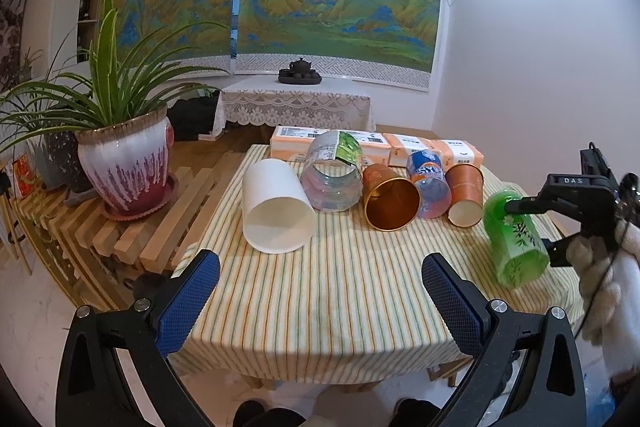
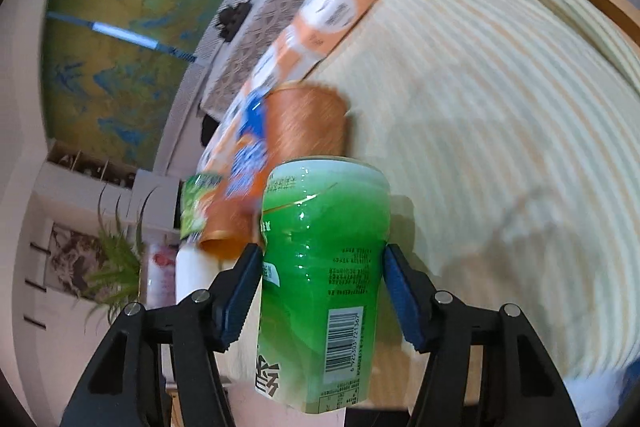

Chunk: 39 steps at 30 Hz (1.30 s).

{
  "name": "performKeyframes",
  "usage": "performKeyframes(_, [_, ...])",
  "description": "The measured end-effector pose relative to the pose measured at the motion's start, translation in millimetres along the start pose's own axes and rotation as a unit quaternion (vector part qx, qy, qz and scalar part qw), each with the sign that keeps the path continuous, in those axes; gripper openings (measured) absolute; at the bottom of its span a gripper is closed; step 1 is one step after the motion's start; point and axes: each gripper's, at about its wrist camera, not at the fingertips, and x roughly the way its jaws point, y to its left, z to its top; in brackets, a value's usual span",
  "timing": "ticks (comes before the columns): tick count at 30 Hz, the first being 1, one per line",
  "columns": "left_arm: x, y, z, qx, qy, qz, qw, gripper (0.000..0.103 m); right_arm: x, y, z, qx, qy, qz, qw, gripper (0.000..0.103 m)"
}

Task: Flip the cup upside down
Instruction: 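Lift the green cup off the table with the right gripper, then close the left gripper on the green cup while the right gripper releases it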

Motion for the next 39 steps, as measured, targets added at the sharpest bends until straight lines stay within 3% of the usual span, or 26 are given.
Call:
performKeyframes(6, [0,14,-1,-0.015,0.014,-0.005,0.9998,0.102,31,36,-35,-0.026,0.038,0.016,0.999,0.058])
performKeyframes(15, [10,32,3,-0.03,0.043,-0.015,0.9985,0.102,75,64,-43,-0.074,0.069,-0.014,0.995,0.058])
performKeyframes(21, [30,29,13,-0.037,0.085,-0.056,0.9941,0.102,77,69,-36,-0.114,0.065,-0.033,0.991,0.059])
performKeyframes(27, [49,5,35,0.001,0.117,-0.075,0.9902,0.102,57,72,-37,-0.138,0.046,-0.023,0.989,0.065])
performKeyframes(31, [78,-29,58,0.042,0.181,-0.103,0.9772,0.102,23,73,-43,-0.161,0.009,-0.02,0.987,0.065])
performKeyframes(35, [118,-62,73,0.058,0.262,-0.133,0.9541,0.102,-11,65,-52,-0.181,-0.029,-0.036,0.982,0.065])
performKeyframes(39, [161,-93,78,0.07,0.327,-0.128,0.9336,0.099,-45,51,-62,-0.183,-0.059,-0.042,0.98,0.065])
